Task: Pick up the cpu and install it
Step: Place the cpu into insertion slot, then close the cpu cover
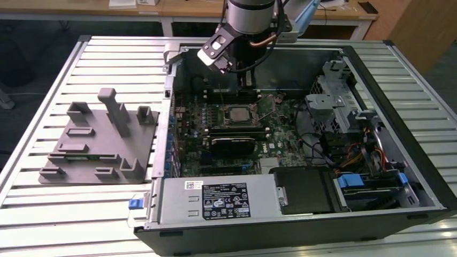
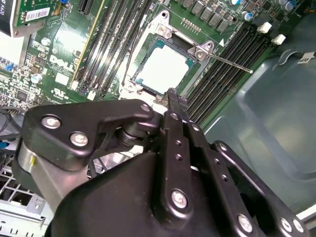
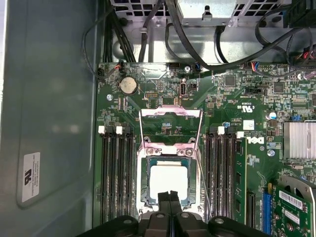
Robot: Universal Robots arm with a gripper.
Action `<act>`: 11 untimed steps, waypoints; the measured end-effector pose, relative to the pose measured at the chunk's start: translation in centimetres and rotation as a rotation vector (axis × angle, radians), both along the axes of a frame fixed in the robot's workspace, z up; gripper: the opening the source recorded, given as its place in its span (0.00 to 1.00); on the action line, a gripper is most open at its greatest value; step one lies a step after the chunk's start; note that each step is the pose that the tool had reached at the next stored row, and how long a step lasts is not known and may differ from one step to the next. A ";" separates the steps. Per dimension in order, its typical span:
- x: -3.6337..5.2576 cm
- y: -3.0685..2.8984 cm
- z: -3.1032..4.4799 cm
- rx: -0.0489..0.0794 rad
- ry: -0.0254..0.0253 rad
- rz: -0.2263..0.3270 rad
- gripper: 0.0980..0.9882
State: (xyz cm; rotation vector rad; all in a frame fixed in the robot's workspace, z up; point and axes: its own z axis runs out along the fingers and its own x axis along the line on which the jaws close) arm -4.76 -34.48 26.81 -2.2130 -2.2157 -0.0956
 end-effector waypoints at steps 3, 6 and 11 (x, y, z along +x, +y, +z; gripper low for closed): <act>0.43 -0.01 -0.05 0.000 0.0008 -0.002 0.01; 0.45 -0.05 -0.14 0.000 0.0010 -0.004 0.01; 0.46 -0.04 -0.15 0.000 0.0009 -0.004 0.01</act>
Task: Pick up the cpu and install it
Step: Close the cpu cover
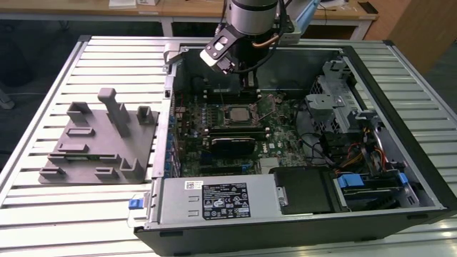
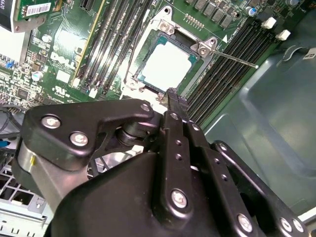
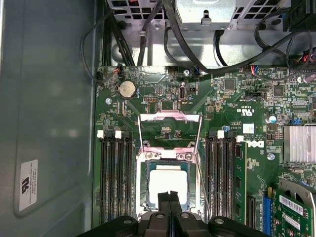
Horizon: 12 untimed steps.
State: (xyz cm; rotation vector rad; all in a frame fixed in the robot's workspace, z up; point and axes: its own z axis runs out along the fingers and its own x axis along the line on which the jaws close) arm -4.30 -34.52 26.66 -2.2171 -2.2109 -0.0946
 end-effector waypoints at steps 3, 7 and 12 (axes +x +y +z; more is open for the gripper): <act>0.18 0.00 -0.01 0.000 -0.0001 0.000 0.01; 0.53 0.00 0.00 0.000 0.0000 0.000 0.01; 1.20 0.00 0.00 0.000 0.0000 0.000 0.01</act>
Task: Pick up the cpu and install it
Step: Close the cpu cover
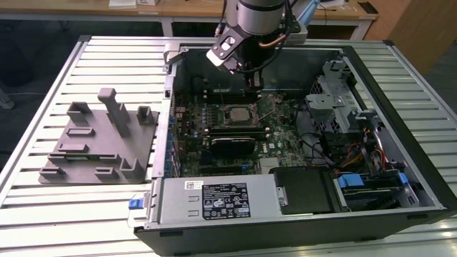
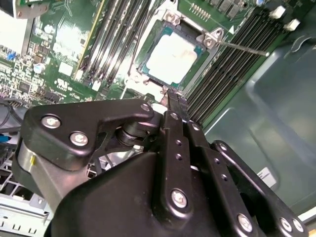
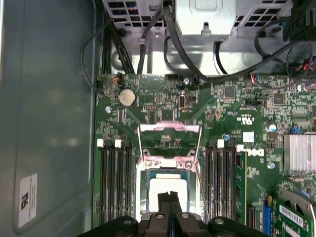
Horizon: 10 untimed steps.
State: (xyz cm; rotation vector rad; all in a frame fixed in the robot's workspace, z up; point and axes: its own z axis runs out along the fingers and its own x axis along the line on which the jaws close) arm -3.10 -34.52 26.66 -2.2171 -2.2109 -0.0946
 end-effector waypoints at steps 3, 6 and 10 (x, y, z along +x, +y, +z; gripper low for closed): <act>0.50 0.00 0.00 0.000 0.0000 0.000 0.01; 1.28 0.00 0.00 0.000 0.0004 0.000 0.01; 2.73 0.00 0.00 0.000 0.0018 0.000 0.01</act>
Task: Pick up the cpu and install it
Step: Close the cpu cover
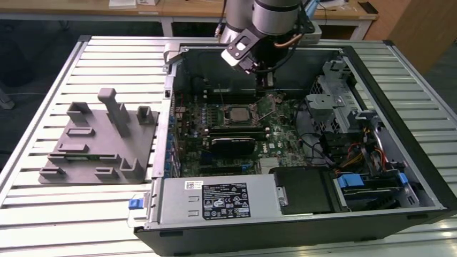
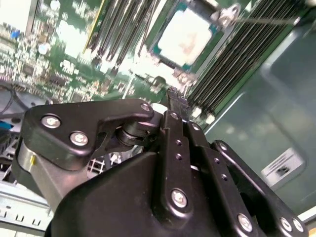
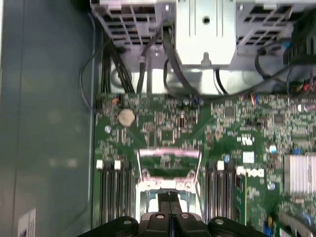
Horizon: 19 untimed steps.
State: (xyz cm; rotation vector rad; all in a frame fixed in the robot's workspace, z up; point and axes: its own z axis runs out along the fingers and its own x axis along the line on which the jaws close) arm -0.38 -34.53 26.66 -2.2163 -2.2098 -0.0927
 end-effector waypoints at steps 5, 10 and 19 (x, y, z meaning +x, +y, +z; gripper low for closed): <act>1.95 0.01 0.00 0.000 0.0019 0.000 0.01; 3.38 0.00 0.00 0.000 0.0031 0.000 0.01; 5.07 0.00 -0.24 0.000 0.0075 0.000 0.01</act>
